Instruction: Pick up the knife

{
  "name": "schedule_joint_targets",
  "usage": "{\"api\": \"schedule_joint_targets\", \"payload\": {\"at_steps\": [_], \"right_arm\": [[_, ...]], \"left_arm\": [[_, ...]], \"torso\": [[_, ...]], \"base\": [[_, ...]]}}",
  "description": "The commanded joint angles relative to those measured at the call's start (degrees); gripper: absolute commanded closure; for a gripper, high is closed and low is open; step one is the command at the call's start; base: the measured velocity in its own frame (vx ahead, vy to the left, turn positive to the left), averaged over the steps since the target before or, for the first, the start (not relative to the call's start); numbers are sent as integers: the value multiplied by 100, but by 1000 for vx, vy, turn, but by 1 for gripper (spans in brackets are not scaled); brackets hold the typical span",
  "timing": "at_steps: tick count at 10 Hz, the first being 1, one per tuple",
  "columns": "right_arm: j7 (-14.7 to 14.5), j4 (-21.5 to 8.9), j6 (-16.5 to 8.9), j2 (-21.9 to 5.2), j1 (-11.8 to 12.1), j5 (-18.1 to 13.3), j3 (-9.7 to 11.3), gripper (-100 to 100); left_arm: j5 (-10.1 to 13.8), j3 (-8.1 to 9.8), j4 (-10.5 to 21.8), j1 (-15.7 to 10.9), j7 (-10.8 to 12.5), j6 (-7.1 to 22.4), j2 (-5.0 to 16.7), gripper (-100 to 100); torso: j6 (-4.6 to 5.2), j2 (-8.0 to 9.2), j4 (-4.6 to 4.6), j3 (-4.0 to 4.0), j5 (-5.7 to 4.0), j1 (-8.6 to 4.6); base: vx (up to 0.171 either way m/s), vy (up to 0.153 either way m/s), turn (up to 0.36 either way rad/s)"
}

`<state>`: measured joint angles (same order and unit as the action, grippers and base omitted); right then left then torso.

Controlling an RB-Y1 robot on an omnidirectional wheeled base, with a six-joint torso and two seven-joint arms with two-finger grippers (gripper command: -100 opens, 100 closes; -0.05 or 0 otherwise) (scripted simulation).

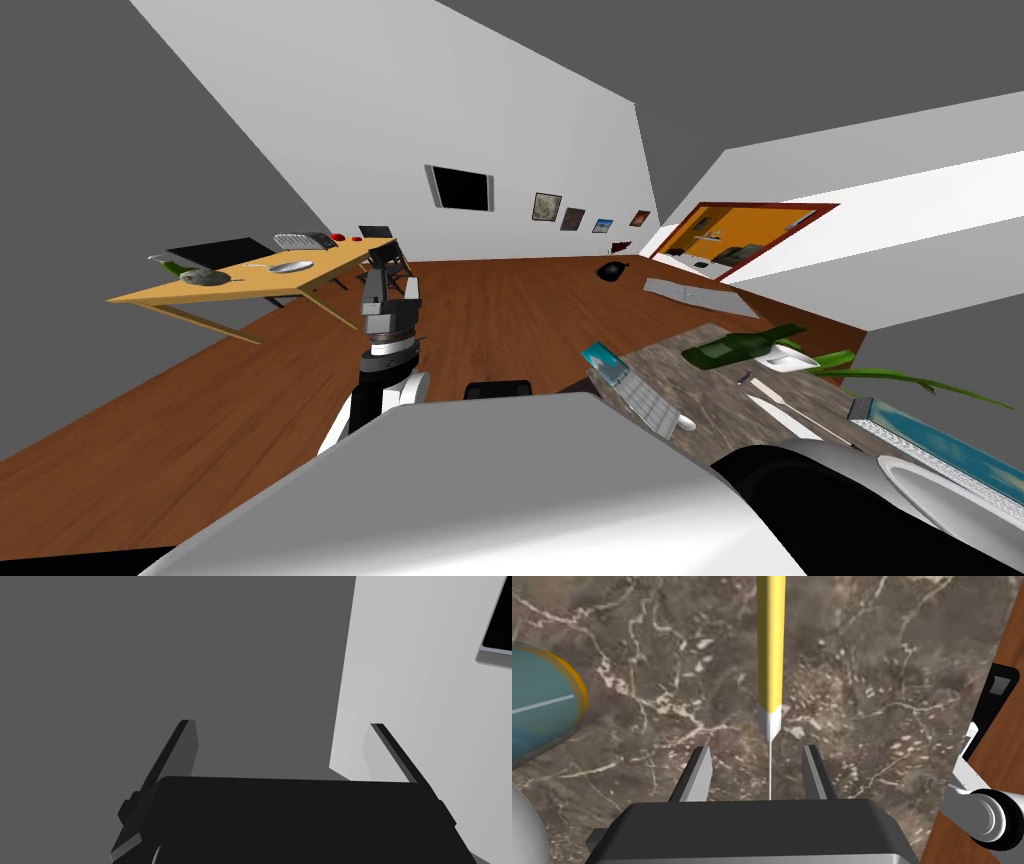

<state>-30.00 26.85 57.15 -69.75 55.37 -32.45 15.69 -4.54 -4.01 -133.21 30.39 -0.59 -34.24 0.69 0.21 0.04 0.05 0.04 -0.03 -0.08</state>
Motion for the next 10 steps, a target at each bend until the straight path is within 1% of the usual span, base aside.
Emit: {"api": "schedule_joint_targets", "payload": {"at_steps": [1,4,5,6,7,8,9,10], "right_arm": [[0,0,0,0,0,0,0,100],[2,-6,-11,-4,-1,5,-7,100],[2,-6,-11,-4,-1,5,-7,0],[10,-27,161,-156,75,41,-60,100],[10,57,161,-156,75,41,-60,100],[10,-27,161,-156,75,41,-60,100],[37,94,104,-170,138,59,-77,100],[30,79,119,-169,133,57,-75,0]], "left_arm": [[0,0,0,0,0,0,0,0],[0,0,0,0,0,0,0,0],[0,0,0,0,0,0,0,0],[0,0,0,0,0,0,0,0],[0,0,0,0,0,0,0,0],[0,0,0,0,0,0,0,0],[0,0,0,0,0,0,0,0],[0,0,0,0,0,0,0,0]], "torso": [[0,0,0,0,0,0],[-1,-1,-1,-1,-12,-13],[-1,-1,-1,-1,-12,-14],[-1,-1,-1,-1,-12,-14],[4,-1,-3,-2,-5,-3],[0,-2,-1,-1,-10,-3],[0,-2,-1,-2,-9,-5],[0,-1,-1,-1,-10,-8]], "base": [[0,1,-11],[0,0,0],[0,0,0],[3,17,-94],[4,22,-60],[2,19,12],[0,6,3],[0,0,0]]}}
